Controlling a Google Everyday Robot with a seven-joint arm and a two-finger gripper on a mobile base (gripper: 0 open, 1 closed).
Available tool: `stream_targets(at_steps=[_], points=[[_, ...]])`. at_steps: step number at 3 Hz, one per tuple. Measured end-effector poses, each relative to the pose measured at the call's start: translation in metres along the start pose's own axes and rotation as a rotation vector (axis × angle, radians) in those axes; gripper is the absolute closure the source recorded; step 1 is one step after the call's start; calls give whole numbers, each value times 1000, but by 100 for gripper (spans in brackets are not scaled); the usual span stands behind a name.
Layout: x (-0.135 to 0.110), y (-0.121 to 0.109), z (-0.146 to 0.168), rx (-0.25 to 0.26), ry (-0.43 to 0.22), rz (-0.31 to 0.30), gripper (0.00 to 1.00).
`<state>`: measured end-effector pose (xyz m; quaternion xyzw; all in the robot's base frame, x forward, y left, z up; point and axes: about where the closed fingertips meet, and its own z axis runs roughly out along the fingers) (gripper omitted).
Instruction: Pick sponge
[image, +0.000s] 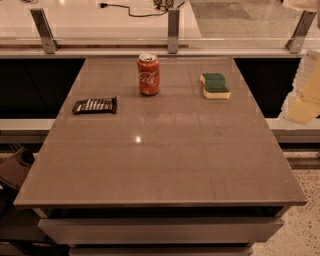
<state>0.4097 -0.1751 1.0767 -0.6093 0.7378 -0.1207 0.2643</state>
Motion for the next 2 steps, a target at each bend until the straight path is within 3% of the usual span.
stream_targets(at_steps=[2], points=[[-7, -1, -7, 29, -21, 8, 0]])
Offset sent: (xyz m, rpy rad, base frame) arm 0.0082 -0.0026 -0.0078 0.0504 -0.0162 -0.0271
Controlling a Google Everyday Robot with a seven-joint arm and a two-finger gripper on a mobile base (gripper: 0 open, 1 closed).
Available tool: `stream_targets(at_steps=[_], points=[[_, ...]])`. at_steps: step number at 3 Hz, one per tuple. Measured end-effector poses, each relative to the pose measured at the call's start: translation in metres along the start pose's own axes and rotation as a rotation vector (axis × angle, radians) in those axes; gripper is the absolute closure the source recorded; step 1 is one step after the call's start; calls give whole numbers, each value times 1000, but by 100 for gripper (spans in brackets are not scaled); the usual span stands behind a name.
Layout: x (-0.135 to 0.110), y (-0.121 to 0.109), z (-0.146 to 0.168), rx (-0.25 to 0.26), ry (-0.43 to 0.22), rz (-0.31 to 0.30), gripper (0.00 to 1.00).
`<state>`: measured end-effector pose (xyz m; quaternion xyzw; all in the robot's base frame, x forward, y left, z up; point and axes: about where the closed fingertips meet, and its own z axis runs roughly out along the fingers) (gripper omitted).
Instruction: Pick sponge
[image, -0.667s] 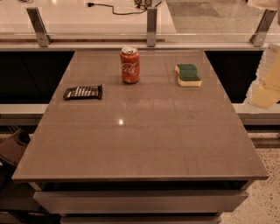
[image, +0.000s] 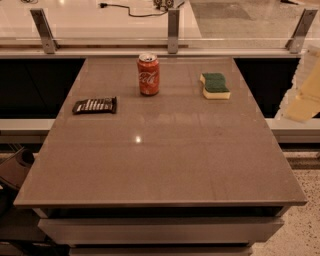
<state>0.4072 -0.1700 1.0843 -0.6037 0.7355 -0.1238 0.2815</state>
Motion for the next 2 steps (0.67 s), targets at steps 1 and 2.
stream_targets(at_steps=[1, 2], points=[[6, -5, 13, 22, -43, 84, 0], [18, -21, 45, 60, -85, 204, 0]])
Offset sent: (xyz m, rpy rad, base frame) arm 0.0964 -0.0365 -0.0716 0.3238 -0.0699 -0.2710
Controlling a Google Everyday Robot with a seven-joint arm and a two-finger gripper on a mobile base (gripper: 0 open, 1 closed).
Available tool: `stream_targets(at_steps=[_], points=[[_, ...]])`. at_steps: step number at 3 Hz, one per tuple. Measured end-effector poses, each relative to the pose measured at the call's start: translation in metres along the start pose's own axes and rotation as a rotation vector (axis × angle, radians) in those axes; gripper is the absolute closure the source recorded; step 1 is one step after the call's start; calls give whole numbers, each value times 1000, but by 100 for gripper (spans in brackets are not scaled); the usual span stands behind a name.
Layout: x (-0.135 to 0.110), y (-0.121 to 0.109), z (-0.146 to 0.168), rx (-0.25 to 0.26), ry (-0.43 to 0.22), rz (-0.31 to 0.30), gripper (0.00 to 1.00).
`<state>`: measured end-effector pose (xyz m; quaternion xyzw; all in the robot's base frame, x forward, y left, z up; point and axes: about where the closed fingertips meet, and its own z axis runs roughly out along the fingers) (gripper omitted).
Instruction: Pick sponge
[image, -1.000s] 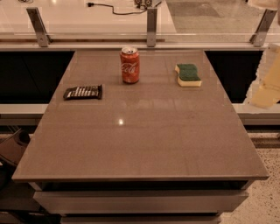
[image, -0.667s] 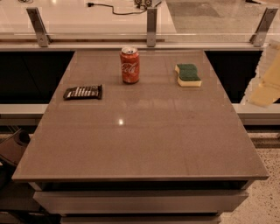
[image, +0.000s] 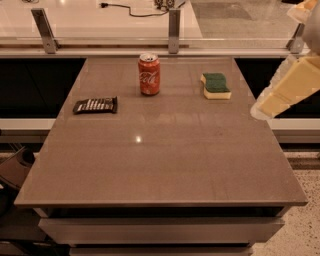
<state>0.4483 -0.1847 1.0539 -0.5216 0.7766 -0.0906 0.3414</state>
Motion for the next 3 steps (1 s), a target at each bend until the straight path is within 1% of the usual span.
stream_targets(at_steps=[1, 2, 3], points=[[15, -24, 40, 45, -42, 146, 0], [32, -45, 85, 74, -89, 309, 0], [45, -53, 120, 99, -160, 490, 0]])
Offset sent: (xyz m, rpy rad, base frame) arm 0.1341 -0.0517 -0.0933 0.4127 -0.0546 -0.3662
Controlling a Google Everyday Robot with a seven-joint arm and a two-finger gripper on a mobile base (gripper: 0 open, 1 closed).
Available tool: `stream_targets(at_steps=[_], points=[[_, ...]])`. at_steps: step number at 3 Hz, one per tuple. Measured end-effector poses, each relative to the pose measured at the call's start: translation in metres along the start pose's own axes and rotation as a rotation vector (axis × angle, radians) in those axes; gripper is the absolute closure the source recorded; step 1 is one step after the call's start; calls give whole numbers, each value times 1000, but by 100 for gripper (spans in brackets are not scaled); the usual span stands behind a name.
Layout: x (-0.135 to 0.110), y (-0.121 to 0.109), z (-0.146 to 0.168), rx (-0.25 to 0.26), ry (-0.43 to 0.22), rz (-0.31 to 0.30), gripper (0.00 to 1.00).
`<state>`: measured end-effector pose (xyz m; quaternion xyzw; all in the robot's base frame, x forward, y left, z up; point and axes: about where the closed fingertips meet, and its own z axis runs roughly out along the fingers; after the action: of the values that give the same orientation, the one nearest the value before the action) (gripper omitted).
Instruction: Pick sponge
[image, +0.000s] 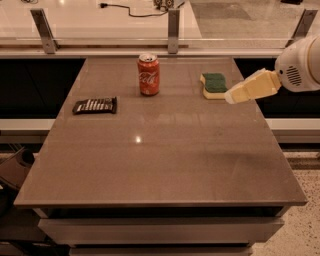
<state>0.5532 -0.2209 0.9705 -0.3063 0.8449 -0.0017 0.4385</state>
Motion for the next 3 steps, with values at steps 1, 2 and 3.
stream_targets(at_steps=[1, 2, 3], points=[[0, -10, 30, 23, -87, 145, 0], [-1, -10, 30, 23, -87, 145, 0], [-5, -14, 40, 8, -114, 132, 0]])
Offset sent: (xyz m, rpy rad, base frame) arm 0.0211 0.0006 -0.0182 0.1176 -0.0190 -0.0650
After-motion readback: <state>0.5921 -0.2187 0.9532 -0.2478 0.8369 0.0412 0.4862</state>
